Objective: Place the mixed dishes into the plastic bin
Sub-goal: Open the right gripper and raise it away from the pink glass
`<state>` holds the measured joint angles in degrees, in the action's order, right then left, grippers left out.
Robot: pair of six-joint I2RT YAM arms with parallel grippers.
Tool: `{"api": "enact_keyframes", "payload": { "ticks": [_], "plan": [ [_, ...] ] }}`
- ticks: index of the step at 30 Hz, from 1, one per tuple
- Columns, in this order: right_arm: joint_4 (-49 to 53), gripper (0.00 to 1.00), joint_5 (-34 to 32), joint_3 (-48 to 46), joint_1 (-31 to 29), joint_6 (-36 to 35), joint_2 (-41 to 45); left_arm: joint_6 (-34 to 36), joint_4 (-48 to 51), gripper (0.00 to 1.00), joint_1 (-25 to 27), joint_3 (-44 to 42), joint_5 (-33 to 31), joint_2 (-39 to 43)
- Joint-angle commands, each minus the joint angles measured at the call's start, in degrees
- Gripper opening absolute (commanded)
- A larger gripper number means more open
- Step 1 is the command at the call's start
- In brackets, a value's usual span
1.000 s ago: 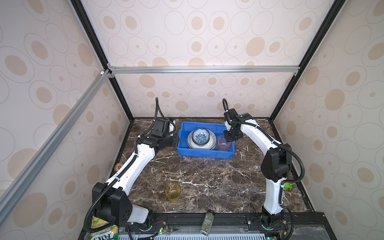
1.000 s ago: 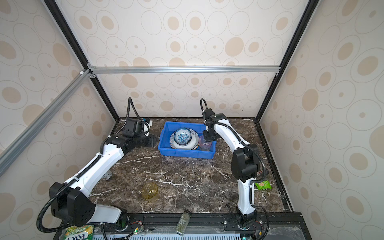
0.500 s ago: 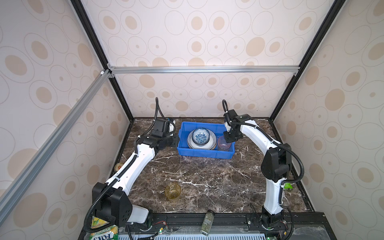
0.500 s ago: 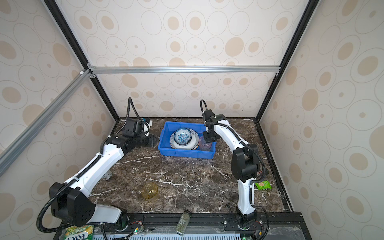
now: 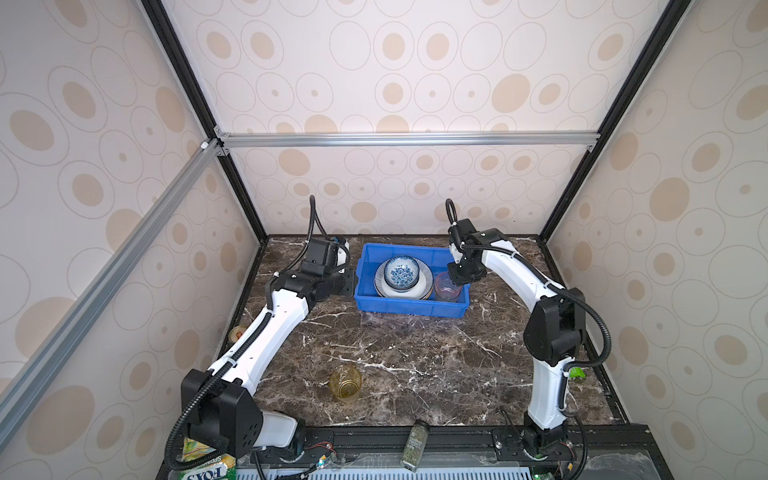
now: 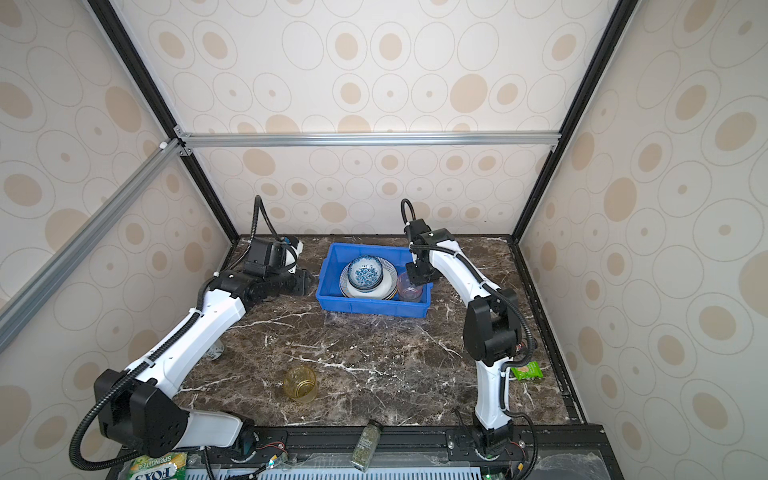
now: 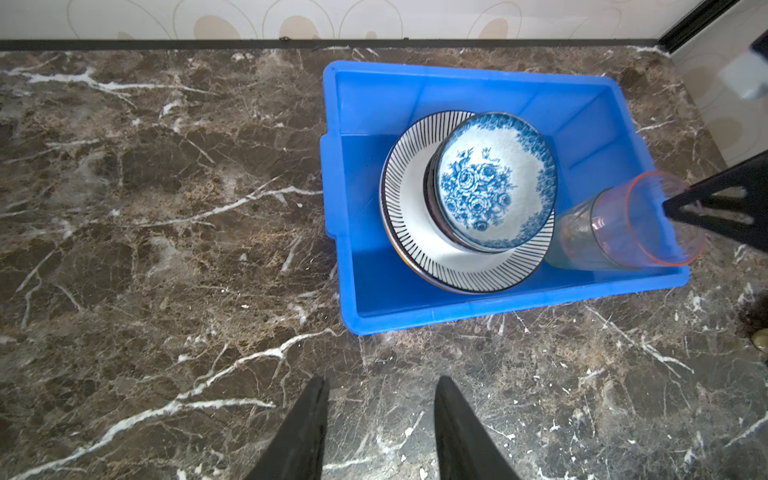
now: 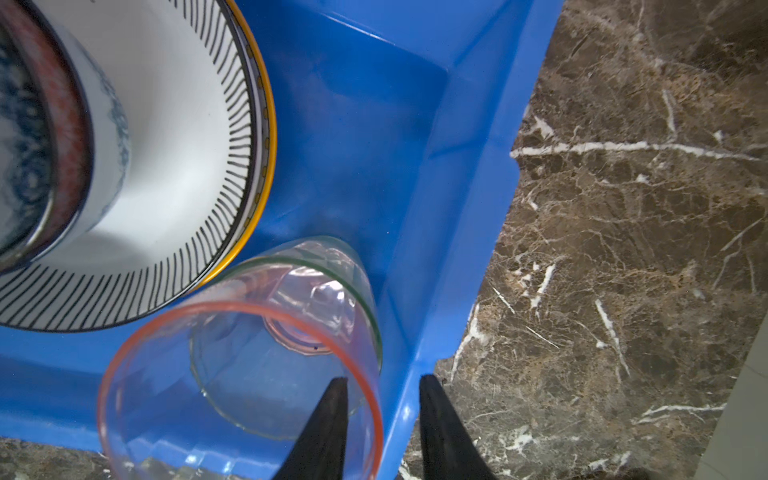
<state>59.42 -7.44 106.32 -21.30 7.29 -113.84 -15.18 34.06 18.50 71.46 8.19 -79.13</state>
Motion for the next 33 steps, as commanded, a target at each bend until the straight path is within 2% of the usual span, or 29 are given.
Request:
{"api": "enact_keyframes", "payload": {
  "ticks": [1, 9, 24, 33],
  "plan": [
    [-0.65, 0.37, 0.61, -1.01, -0.32, 0.25, 5.11, 0.32, 3.25, 0.43, 0.26, -1.26, -1.60, 1.91],
    [-3.46, 0.39, 1.35, -2.85, -0.32, 0.91, 11.84, -0.82, 6.56, 0.43, 0.31, -3.60, -4.12, 2.49],
    [-11.74, 0.42, 5.77, -12.40, -0.40, 2.02, 23.34, -5.35, 12.00, 0.43, 0.65, -11.60, -1.56, 7.87],
    [-13.78, 0.43, 5.13, -17.94, -0.41, 2.17, 28.66, -8.22, 17.70, 0.42, 3.93, -15.28, -3.91, 9.31]
  ]
}}
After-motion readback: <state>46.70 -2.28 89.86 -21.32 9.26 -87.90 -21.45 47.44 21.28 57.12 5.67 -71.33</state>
